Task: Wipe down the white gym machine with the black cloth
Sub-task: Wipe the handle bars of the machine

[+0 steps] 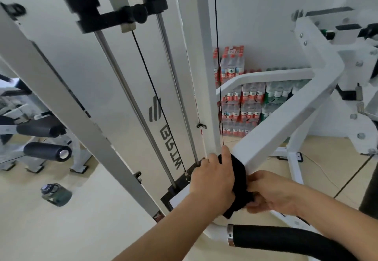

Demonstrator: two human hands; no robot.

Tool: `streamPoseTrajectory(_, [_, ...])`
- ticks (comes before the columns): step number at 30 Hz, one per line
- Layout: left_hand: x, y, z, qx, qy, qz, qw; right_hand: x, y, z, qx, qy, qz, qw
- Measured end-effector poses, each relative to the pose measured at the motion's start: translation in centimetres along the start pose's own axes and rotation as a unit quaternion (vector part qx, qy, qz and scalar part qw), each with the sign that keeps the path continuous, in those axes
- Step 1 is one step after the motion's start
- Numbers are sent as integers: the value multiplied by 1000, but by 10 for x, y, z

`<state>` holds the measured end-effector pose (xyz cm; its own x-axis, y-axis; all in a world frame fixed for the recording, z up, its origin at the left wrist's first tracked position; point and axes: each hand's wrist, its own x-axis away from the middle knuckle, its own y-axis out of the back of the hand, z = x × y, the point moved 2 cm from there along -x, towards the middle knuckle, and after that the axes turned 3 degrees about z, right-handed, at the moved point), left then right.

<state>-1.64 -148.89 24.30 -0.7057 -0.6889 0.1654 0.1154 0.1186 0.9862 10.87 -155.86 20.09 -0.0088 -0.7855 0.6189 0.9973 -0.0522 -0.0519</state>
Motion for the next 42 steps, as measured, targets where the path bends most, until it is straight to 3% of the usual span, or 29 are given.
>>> streamPoseTrajectory(2, [-14, 3, -6, 15, -7, 5, 1000, -3, 7, 0, -37, -6, -9, 999])
streamPoseTrajectory(10, [-86, 19, -60, 63, -37, -14, 997, 8, 62, 21, -96, 37, -284, 953])
streamPoseTrajectory(13, [-101, 21, -70, 66, -47, -20, 997, 15, 65, 36, -79, 40, -318, 944])
streamPoseTrajectory(16, [-97, 18, -62, 66, -71, -25, 995, 21, 53, 47, 12, 30, -312, 949])
streamPoseTrajectory(19, [-68, 14, -37, 58, -88, -19, 994, 29, 26, 54, 172, 19, -287, 942])
streamPoseTrajectory(21, [-39, 7, -12, 56, -91, -22, 994, 36, 3, 54, 329, -9, -263, 907])
streamPoseTrajectory(23, [-8, 0, 12, 51, -82, -33, 995, 47, -18, 56, 476, -14, -270, 837])
streamPoseTrajectory(25, [20, -5, 30, 36, -80, -51, 995, 59, -43, 64, 543, 15, -285, 790])
streamPoseTrajectory(27, [43, -10, 45, 37, -82, -72, 993, 65, -66, 68, 563, 57, -290, 772])
streamPoseTrajectory(29, [61, -17, 59, 45, -87, -90, 991, 66, -89, 67, 563, 103, -273, 773])
streamPoseTrajectory(33, [85, -26, 76, 39, -75, -79, 993, 56, -116, 58, 516, 168, -215, 812])
streamPoseTrajectory(39, [46, -10, 47, 34, -48, -47, 997, 47, -61, 49, 448, 99, -291, 840])
streamPoseTrajectory(42, [-1, 2, 18, 57, -81, -24, 995, 41, -21, 46, 417, 59, -332, 844])
